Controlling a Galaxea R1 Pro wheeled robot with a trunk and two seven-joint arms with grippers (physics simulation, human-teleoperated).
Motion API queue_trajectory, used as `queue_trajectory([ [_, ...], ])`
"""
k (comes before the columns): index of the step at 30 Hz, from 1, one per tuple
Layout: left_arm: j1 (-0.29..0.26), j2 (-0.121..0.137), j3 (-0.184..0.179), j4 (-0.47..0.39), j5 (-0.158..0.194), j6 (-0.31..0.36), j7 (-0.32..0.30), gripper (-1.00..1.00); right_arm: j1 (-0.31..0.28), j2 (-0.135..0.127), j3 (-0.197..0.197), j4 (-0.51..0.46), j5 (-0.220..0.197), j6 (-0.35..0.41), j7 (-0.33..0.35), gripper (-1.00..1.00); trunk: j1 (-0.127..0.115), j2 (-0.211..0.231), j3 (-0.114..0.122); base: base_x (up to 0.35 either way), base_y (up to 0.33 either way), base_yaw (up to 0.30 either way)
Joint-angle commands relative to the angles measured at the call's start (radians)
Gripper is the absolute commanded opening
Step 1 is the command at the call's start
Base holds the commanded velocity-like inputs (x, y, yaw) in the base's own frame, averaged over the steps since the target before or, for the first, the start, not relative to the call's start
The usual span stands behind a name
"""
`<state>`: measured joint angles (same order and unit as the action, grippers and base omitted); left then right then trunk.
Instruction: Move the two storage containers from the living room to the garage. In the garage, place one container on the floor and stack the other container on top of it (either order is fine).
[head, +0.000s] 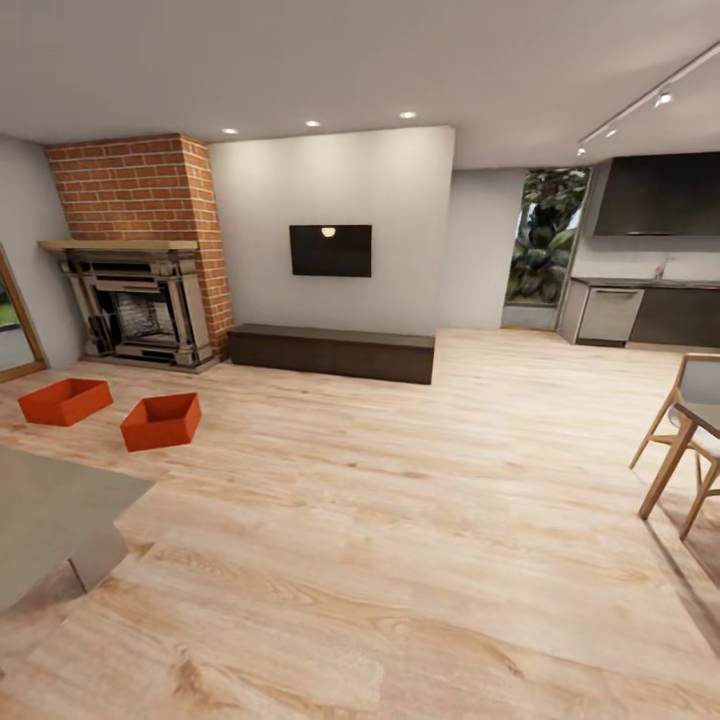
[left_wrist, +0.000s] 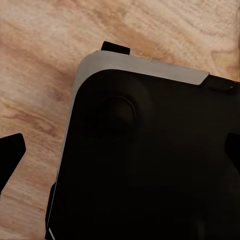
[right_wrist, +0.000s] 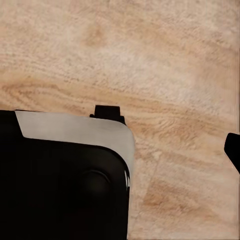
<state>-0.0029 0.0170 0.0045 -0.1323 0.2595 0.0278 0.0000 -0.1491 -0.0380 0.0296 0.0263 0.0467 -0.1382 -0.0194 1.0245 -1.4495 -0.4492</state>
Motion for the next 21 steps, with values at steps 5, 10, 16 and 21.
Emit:
queue_trajectory([
  [5,0.000,0.000,0.000,-0.001,0.007,0.003,0.000,1.00,-0.001,0.004,0.006,0.004,0.093,-0.006,-0.003,1.00,0.001,0.000,-0.001,0.324,0.000,0.000],
  [10,0.000,0.000,-0.001,-0.001,0.007,0.003,0.000,1.00,-0.001,0.004,0.006,0.004,0.102,-0.006,-0.004,1.00,0.001,0.000,-0.001,0.324,0.000,0.000],
  [16,0.000,0.001,-0.001,-0.001,0.007,0.003,0.000,1.00,-0.001,0.004,0.006,0.004,0.102,-0.011,-0.016,1.00,0.001,0.000,-0.001,0.324,0.000,0.000],
  [21,0.000,0.001,0.000,-0.001,0.007,0.003,0.000,1.00,-0.001,0.008,0.006,0.004,0.101,-0.012,-0.022,1.00,0.001,0.000,-0.001,0.324,0.000,0.000],
])
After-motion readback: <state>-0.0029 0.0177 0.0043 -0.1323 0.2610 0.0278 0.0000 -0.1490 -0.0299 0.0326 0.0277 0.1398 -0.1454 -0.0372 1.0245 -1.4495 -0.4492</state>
